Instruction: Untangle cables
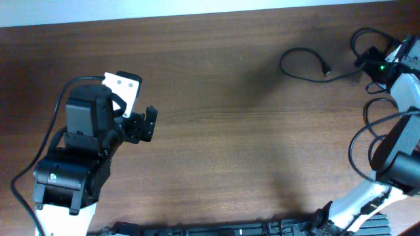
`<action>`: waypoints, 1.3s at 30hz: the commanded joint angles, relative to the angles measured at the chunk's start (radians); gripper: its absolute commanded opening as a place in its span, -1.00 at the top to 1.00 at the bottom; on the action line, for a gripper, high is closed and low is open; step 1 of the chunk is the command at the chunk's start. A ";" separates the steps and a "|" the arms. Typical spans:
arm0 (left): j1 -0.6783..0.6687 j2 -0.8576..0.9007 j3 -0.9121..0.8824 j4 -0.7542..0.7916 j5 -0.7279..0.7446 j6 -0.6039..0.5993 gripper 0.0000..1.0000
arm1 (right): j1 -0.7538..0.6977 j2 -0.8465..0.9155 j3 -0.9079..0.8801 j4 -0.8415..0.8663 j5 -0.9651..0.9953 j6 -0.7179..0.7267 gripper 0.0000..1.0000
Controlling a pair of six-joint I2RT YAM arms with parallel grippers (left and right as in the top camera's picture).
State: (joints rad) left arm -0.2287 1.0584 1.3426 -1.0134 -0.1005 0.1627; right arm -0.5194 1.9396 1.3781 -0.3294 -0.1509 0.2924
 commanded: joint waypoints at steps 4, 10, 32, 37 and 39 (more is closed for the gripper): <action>0.001 -0.004 0.006 0.001 0.007 -0.013 -0.99 | 0.006 -0.289 0.013 -0.284 0.005 -0.149 -0.97; 0.001 -0.004 0.006 0.001 0.007 -0.013 -0.99 | 0.169 -0.567 0.013 -0.466 -0.003 -0.285 -0.97; 0.001 -0.004 0.006 0.001 0.007 -0.013 -0.98 | 0.519 -0.553 0.011 -0.546 0.037 -0.285 -0.97; 0.001 -0.004 0.006 0.001 0.007 -0.013 -0.98 | 0.520 -0.560 -0.031 -0.507 0.050 -0.276 -0.97; 0.001 -0.004 0.006 0.001 0.007 -0.013 -0.98 | 0.520 -0.595 -0.146 -0.342 0.014 -0.277 -0.97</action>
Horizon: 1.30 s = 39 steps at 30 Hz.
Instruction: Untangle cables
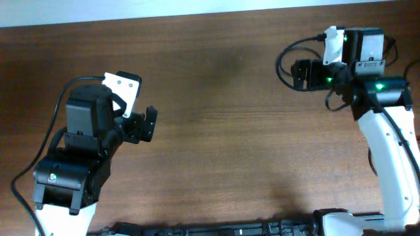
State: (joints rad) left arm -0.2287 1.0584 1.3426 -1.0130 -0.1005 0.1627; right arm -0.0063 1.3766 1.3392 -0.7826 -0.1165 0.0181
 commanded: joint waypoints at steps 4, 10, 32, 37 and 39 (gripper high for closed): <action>0.001 -0.004 0.006 0.001 0.007 -0.013 -0.98 | 0.007 -0.134 -0.318 0.285 -0.036 -0.003 -0.97; 0.001 -0.004 0.006 0.000 0.007 -0.013 -0.98 | 0.006 -0.230 -0.473 0.449 -0.034 -0.003 -0.97; 0.001 -0.004 0.006 0.001 0.007 -0.013 -0.98 | 0.006 -0.639 -1.334 1.553 -0.085 -0.003 -0.97; 0.001 -0.004 0.006 0.000 0.007 -0.013 -0.98 | 0.006 -0.680 -1.334 1.447 -0.085 -0.003 -0.97; 0.001 -0.004 0.006 0.001 0.007 -0.013 -0.98 | 0.006 -0.739 -1.334 1.338 -0.085 -0.003 -0.97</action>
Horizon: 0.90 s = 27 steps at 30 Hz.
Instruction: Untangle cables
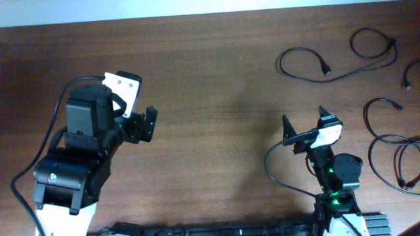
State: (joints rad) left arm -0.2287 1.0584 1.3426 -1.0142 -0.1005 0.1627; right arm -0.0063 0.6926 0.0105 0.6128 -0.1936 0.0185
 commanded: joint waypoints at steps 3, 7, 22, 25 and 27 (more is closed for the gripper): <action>0.001 -0.004 0.006 0.002 0.007 -0.013 -0.98 | 0.006 -0.200 -0.005 -0.271 -0.005 -0.004 -0.97; 0.001 -0.004 0.006 0.002 0.007 -0.013 -0.98 | 0.006 -0.440 -0.005 -0.565 -0.005 -0.004 -0.97; 0.001 -0.004 0.006 0.002 0.007 -0.013 -0.98 | 0.006 -0.690 -0.005 -0.676 0.003 -0.004 -0.97; 0.001 -0.004 0.006 0.002 0.007 -0.013 -0.98 | 0.006 -0.690 -0.005 -0.676 0.003 -0.004 -0.97; 0.001 -0.004 0.006 0.002 0.007 -0.013 -0.98 | 0.006 -0.689 -0.005 -0.676 0.003 -0.004 -0.97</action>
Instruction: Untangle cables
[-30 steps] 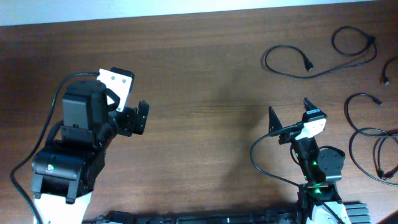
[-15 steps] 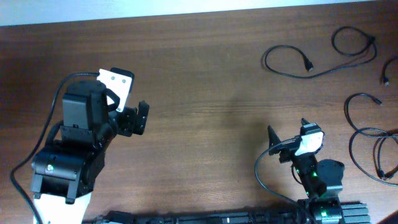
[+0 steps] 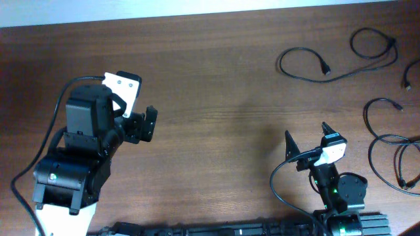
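Observation:
One black cable [image 3: 303,77] lies stretched across the far right of the table, ending in a loop [image 3: 374,43]. More black cables [image 3: 387,139] curl along the right edge, one with a plug end [image 3: 396,104]. My right gripper [image 3: 306,137] stands open near the front edge, fingers [image 3: 289,139] spread and empty, well short of every cable. My left gripper [image 3: 146,124] rests at the left, far from the cables; how its jaws stand does not show.
Brown wooden table [image 3: 216,98]. The left arm's base and its own black cable [image 3: 56,124] fill the front left. The right arm's own cable [image 3: 279,180] loops beside its base. A dark rail [image 3: 216,229] runs along the front edge.
The right arm has drawn back slightly toward the front edge, its gripper still open and empty. The cables and left arm are unchanged.
The right arm first reached over the cables at the far right corner. Then its gripper hung over the cable at the far right. After that it stood back near the front edge, open and empty, with separate cables spread along the right. The left arm never moved.

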`<action>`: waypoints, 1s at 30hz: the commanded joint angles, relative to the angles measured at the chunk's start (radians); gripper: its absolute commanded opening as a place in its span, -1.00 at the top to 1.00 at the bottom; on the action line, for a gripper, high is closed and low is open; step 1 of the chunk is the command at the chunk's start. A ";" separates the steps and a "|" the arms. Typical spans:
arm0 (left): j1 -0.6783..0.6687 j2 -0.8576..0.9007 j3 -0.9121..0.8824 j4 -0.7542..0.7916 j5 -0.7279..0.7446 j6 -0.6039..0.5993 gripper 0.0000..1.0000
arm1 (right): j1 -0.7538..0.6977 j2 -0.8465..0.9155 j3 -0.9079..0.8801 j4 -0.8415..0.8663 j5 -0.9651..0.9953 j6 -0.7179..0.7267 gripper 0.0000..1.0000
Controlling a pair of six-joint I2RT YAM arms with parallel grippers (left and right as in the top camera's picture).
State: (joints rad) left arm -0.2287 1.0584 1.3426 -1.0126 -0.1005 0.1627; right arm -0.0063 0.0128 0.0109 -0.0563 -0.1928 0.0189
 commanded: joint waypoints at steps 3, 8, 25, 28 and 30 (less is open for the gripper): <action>0.001 -0.004 0.006 0.000 0.007 -0.013 -0.98 | 0.006 -0.010 -0.005 -0.007 0.002 -0.004 -0.97; 0.001 -0.004 0.006 0.000 0.007 -0.013 -0.98 | 0.006 -0.010 -0.005 -0.007 0.002 -0.004 -0.97; 0.001 -0.004 0.006 0.000 0.009 -0.013 -0.98 | 0.006 -0.010 -0.005 -0.007 0.002 -0.004 -0.97; 0.000 -0.002 -0.012 -0.002 0.103 -0.013 -0.98 | 0.006 -0.010 -0.005 -0.007 0.002 -0.004 -0.97; 0.003 -0.011 -0.074 0.004 0.093 -0.011 -0.98 | 0.006 -0.010 -0.005 -0.007 0.002 -0.004 -0.97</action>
State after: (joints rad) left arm -0.2287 1.0573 1.3315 -1.0111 -0.0418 0.1627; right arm -0.0063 0.0128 0.0109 -0.0563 -0.1925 0.0181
